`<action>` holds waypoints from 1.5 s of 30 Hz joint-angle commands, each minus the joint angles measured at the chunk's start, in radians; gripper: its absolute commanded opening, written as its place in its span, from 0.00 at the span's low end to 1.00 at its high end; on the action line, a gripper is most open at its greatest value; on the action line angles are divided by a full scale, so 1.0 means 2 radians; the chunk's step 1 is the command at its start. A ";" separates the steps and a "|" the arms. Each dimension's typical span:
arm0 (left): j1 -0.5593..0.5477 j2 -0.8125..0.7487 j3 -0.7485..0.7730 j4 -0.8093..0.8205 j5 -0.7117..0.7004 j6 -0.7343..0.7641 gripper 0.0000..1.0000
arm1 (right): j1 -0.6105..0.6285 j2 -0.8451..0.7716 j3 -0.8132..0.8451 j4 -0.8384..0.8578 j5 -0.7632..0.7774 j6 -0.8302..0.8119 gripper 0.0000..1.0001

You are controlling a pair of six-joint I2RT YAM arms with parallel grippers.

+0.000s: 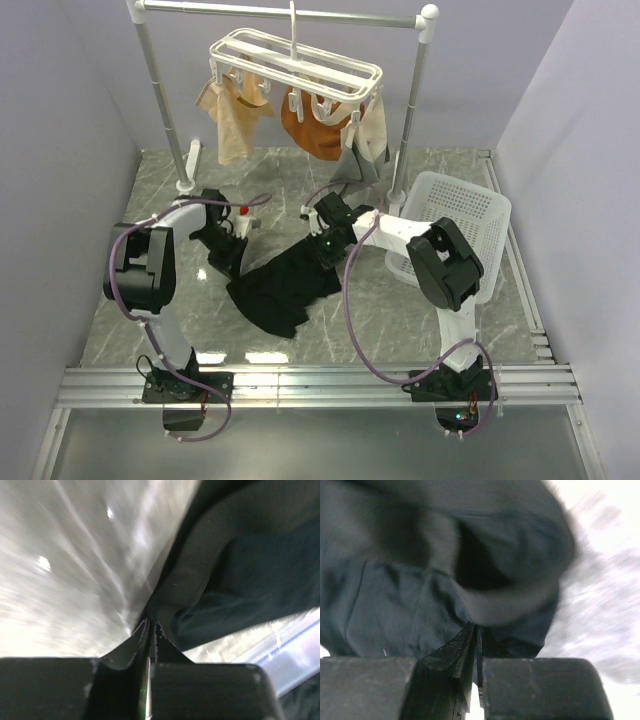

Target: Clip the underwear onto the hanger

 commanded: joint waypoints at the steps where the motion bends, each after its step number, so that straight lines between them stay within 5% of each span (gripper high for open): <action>1: 0.001 0.011 0.057 0.032 0.005 0.023 0.04 | 0.012 -0.037 -0.031 -0.027 -0.068 0.010 0.08; 5: 0.004 0.022 0.085 0.027 -0.003 0.051 0.11 | 0.017 -0.060 -0.040 -0.036 -0.083 0.010 0.11; 9: 0.020 -0.003 0.095 0.007 0.016 0.067 0.45 | 0.002 -0.083 -0.034 -0.046 -0.061 0.012 0.23; 12: 0.023 -0.033 0.085 0.002 0.024 0.088 0.58 | -0.025 -0.092 -0.021 -0.057 -0.051 0.007 0.31; 16: 0.023 -0.037 0.088 -0.007 0.045 0.114 0.63 | -0.056 -0.082 -0.002 -0.063 -0.045 -0.002 0.36; 39: -0.004 0.039 0.077 0.009 0.061 0.137 0.52 | -0.088 0.038 0.047 -0.022 -0.097 0.032 0.37; 45: -0.006 0.039 0.078 -0.010 0.069 0.147 0.19 | -0.101 0.037 0.041 -0.007 -0.131 0.034 0.00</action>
